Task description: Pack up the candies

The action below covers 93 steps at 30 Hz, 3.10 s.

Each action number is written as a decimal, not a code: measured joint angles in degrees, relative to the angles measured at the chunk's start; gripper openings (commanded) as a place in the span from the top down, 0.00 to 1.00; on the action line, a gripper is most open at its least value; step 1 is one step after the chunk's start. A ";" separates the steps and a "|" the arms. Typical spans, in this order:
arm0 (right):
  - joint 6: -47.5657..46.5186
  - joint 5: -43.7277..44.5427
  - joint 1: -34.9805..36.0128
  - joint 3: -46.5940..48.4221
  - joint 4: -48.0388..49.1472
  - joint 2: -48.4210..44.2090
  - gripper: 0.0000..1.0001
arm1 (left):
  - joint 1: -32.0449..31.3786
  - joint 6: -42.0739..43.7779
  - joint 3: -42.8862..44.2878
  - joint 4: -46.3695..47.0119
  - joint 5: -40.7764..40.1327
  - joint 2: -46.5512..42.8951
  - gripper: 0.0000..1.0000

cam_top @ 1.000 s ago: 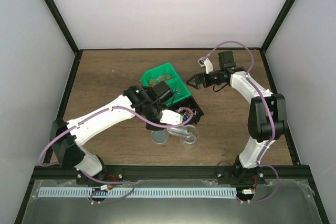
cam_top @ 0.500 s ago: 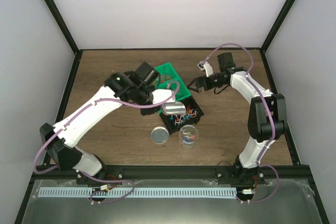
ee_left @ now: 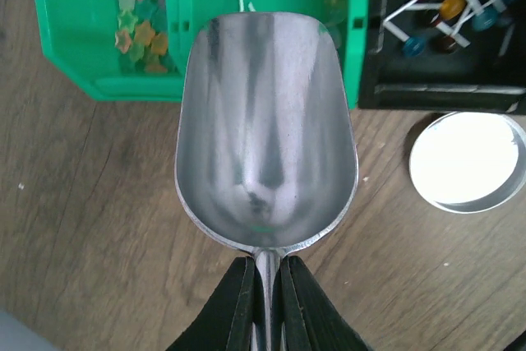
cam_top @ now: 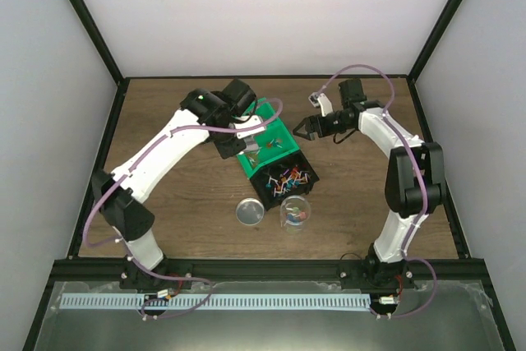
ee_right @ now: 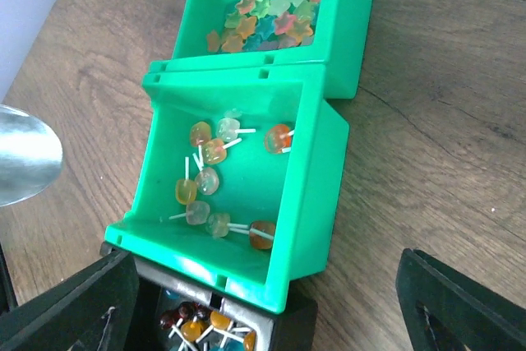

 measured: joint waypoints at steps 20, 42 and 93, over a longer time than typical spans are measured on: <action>2.91 -1.01 3.82 3.28 1.03 9.51 0.44 | -0.39 1.31 2.86 -1.44 -4.94 15.21 0.96; 3.93 -4.15 4.09 7.56 2.89 14.95 0.70 | -0.22 -3.63 3.19 7.69 -2.69 21.42 0.96; 2.78 -3.58 5.25 7.54 3.69 15.91 0.85 | 14.88 10.71 -31.39 45.18 29.03 4.96 0.96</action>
